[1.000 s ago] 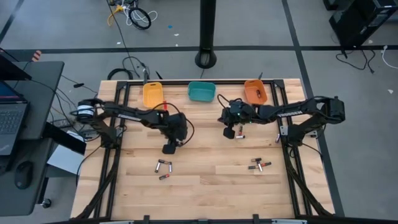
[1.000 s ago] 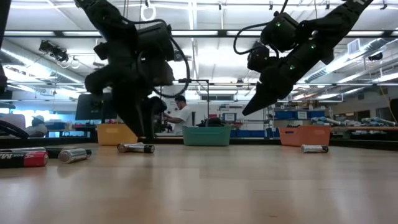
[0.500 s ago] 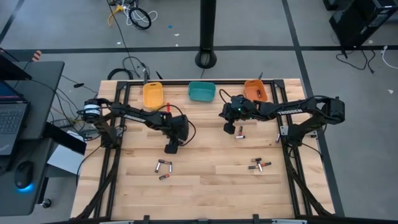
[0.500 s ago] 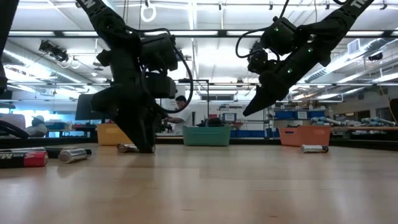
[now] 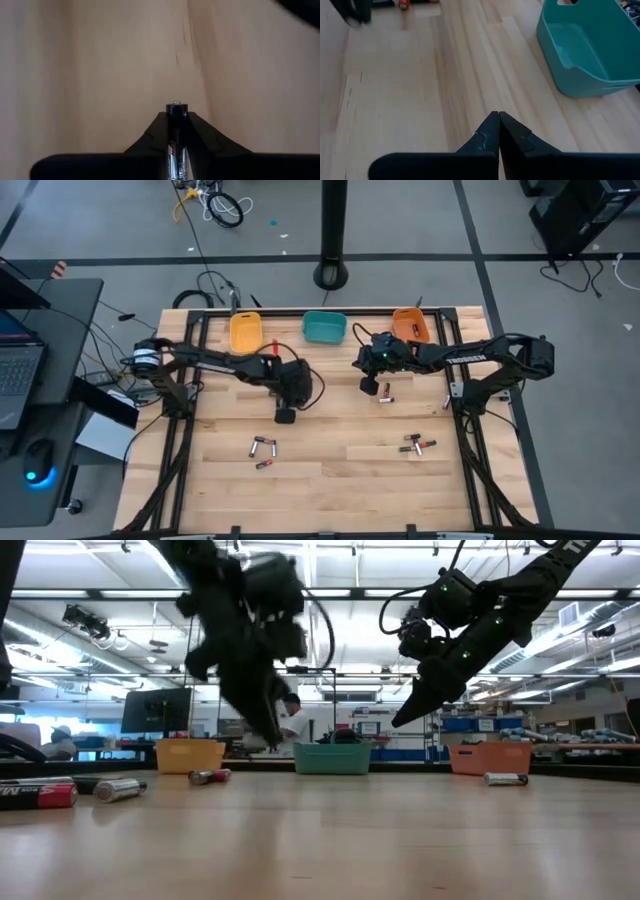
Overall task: Sort batteries
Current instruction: Put the silver battery into the yellow bin
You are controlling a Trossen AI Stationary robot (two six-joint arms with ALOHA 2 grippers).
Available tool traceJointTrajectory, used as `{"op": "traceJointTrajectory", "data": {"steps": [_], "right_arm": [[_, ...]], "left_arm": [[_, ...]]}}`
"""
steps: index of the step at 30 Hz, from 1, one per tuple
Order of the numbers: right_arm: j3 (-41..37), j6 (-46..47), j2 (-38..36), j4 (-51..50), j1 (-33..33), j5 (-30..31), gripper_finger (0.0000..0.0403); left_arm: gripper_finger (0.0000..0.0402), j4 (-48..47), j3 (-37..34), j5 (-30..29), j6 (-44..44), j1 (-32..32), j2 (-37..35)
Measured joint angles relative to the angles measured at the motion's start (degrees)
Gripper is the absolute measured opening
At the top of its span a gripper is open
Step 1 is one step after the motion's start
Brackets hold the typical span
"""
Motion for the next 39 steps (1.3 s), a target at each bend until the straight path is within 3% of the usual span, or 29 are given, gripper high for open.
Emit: {"op": "traceJointTrajectory", "data": {"steps": [6, 10, 14, 18, 26, 39], "right_arm": [[0.0, -0.2, -0.5, -1.4, -0.1, 0.0, 0.0015], [0.0, -1.1, -0.5, -1.8, -0.2, 0.0, 0.0011], [0.0, -1.2, -0.5, -1.9, -0.6, 0.0, 0.0014], [0.0, -1.2, -0.5, -1.6, -0.7, 0.0, 0.0017], [0.0, -1.2, -0.5, -0.6, -0.7, 0.0, 0.0014], [0.0, -1.5, -0.4, 0.9, -0.7, 0.0, 0.0013]], "left_arm": [[0.0044, -9.6, 3.9, -7.6, -3.0, 6.6, -7.9], [0.0044, -13.8, 2.5, -12.4, -7.1, 14.8, -12.7], [0.0044, -16.9, 1.2, -13.1, -9.0, 24.3, -14.9], [0.0044, -20.1, 0.8, -10.1, -7.3, 32.6, -14.8], [0.0044, -19.7, 0.8, -9.6, -2.3, 44.3, -12.5], [0.0044, -15.6, 0.9, -9.6, 0.7, 51.3, -2.0]]}}
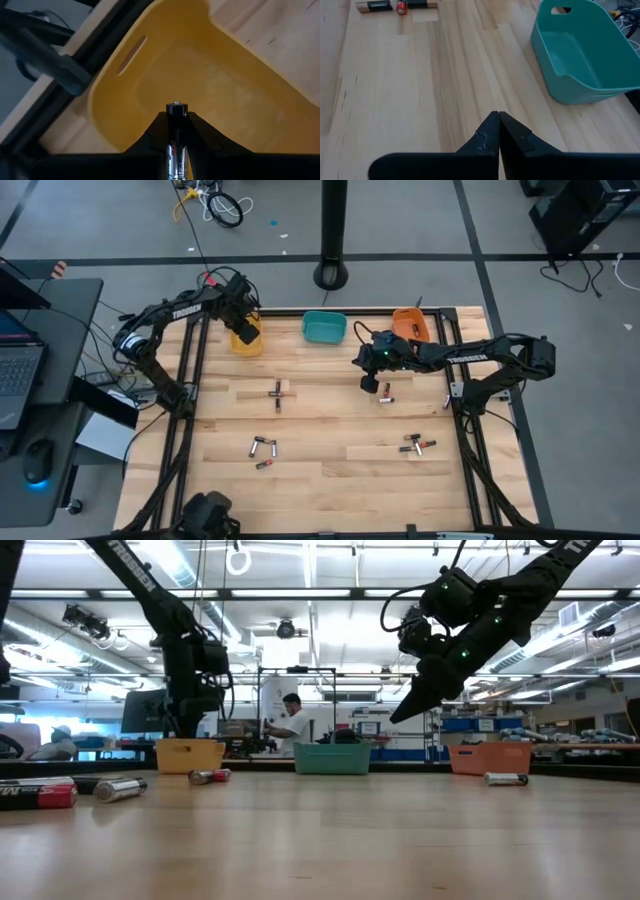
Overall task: Sort batteries
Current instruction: Put the silver battery into the yellow bin, then put the red battery into the green bin
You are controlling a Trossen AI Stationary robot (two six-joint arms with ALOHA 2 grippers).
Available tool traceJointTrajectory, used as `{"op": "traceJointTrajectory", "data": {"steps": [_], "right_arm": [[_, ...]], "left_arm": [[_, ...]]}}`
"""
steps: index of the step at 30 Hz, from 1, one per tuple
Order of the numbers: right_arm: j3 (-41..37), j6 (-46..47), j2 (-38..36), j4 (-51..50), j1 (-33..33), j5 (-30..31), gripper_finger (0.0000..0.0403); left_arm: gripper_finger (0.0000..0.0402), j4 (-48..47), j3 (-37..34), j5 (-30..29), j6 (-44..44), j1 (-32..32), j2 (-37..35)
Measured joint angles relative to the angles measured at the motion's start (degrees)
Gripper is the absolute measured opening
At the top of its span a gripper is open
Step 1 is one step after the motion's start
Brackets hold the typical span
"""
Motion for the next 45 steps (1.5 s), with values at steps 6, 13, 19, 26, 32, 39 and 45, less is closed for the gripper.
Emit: {"op": "traceJointTrajectory", "data": {"steps": [6, 13, 19, 26, 32, 39, 45], "right_arm": [[0.0, 0.0, 0.0, 0.0, 0.0, 0.0, 0.0014], [0.0, 0.0, 0.0, 0.1, 0.0, 0.0, 0.0014], [0.0, 0.0, 0.0, 0.1, 0.0, 0.0, 0.0013], [0.0, -0.1, 0.0, 0.2, 0.0, 0.0, 0.0015], [0.0, -0.1, 0.0, 0.5, 0.0, 0.0, 0.0014], [0.0, -0.8, 0.0, 0.4, 0.0, 0.0, 0.0016], [2.7, -0.3, -0.6, -7.8, 0.5, 0.0, 0.0017]], "left_arm": [[0.0044, 1.3, 0.0, 1.3, 0.0, 0.2, 3.3], [0.0044, 4.0, 0.1, 2.5, -2.5, 0.0, 5.8], [0.0044, 4.5, 0.1, 2.6, -3.9, 0.0, 6.8], [0.0119, 5.2, 0.2, 3.3, -2.4, -0.5, 6.8], [0.0147, 5.1, 3.0, 2.8, -1.1, -1.9, 6.7], [0.0084, 8.0, 2.8, 1.7, -1.2, -4.9, -0.2], [0.0031, 16.7, -3.0, 2.1, -3.5, -9.7, -10.8]]}}
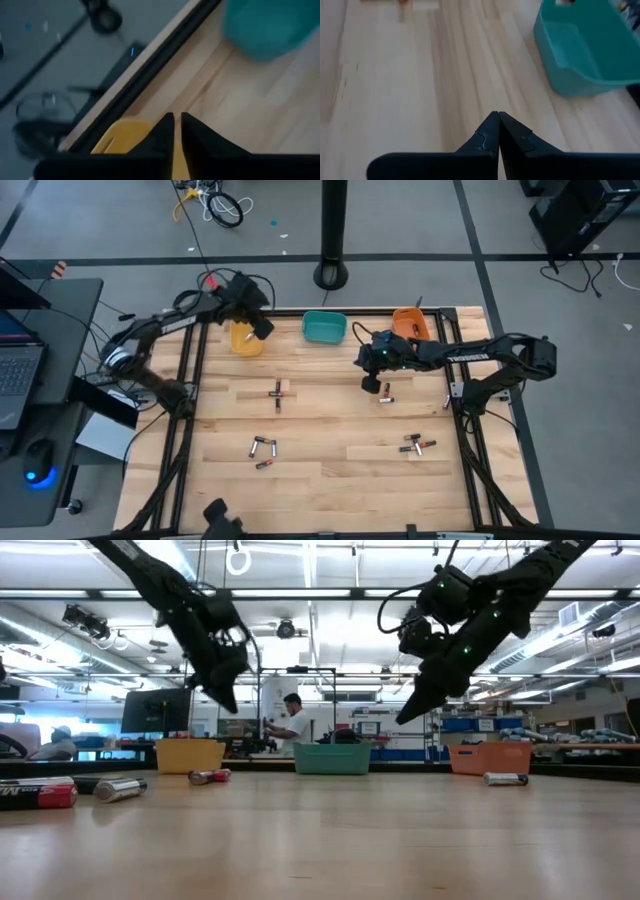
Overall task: Sort batteries
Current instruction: Put the red battery into the green bin
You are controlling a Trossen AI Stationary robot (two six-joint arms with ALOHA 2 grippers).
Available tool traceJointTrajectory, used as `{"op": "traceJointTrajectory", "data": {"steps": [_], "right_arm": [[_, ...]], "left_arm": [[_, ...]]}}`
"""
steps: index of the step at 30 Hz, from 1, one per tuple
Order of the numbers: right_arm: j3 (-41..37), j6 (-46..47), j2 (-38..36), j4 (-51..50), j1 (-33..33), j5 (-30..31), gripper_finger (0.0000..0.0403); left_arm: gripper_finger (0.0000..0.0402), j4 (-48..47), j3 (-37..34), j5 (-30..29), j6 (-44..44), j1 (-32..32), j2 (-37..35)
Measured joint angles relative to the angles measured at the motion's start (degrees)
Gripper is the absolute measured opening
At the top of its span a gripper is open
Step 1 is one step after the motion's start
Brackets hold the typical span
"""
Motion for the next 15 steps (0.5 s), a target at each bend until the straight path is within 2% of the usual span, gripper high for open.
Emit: {"op": "traceJointTrajectory", "data": {"steps": [4, 9, 15], "right_arm": [[4.0, 1.7, -0.1, -9.6, 2.7, 2.0, 0.0019], [7.7, 5.6, -0.1, -19.4, 8.5, 2.5, 0.0017], [10.5, 19.6, -0.1, -30.9, 19.3, 4.5, 0.0023]], "left_arm": [[0.0014, 8.8, -7.1, 0.0, -0.8, -4.5, -6.9], [0.0011, 18.6, -16.2, 0.3, -0.9, -12.8, -14.2], [0.0011, 25.1, -23.2, 0.3, -2.2, -24.3, -20.4]]}}
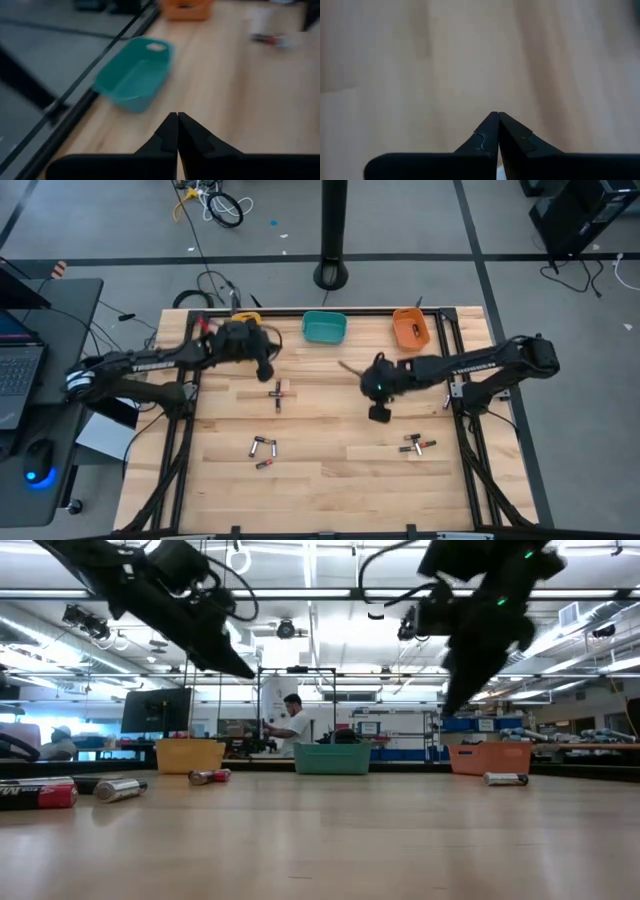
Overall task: Sort batteries
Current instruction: Put the red battery into the green bin
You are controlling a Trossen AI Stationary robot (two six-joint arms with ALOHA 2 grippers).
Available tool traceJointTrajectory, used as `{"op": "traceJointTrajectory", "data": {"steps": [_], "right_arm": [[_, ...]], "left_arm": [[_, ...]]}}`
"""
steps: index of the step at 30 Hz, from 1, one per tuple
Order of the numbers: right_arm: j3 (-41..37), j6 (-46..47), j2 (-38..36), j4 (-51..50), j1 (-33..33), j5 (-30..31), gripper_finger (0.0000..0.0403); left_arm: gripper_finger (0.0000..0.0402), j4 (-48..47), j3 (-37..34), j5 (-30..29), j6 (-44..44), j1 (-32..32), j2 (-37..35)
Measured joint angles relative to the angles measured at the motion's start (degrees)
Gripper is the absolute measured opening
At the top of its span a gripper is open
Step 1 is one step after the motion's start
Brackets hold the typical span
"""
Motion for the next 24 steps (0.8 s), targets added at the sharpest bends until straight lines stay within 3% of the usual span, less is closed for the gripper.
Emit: {"op": "traceJointTrajectory", "data": {"steps": [6, 12, 18, 24], "right_arm": [[2.3, 17.6, 0.0, -14.6, 13.6, 0.0, 0.0034], [3.7, 33.0, 0.0, -28.2, 28.1, -2.4, 0.0063], [3.7, 37.3, 0.0, -31.7, 38.2, -3.6, 0.0098], [0.1, 39.6, -0.1, -31.1, 41.2, -4.5, 0.0125]], "left_arm": [[0.0011, 2.1, -1.9, -2.9, 0.0, -10.1, -1.2], [0.0011, 2.1, -1.9, -7.7, 0.0, -16.3, -1.2], [0.0011, 2.1, -1.9, -10.2, -1.2, -20.2, -1.2], [0.0011, 2.2, -1.9, -11.1, -2.7, -22.0, -1.1]]}}
